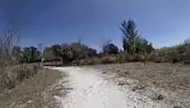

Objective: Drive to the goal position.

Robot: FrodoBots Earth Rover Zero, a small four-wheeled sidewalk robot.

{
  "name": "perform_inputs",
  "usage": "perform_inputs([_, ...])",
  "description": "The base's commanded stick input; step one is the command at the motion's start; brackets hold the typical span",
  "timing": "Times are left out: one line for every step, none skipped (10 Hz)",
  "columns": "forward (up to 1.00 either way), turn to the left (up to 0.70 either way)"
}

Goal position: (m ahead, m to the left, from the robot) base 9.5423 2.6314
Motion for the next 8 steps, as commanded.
perform_inputs([0.7,0.0])
perform_inputs([0.7,0.0])
perform_inputs([0.7,0.0])
perform_inputs([0.7,0.0])
perform_inputs([0.7,0.0])
perform_inputs([0.7,0.0])
perform_inputs([0.7,0.1])
perform_inputs([0.7,0.34])
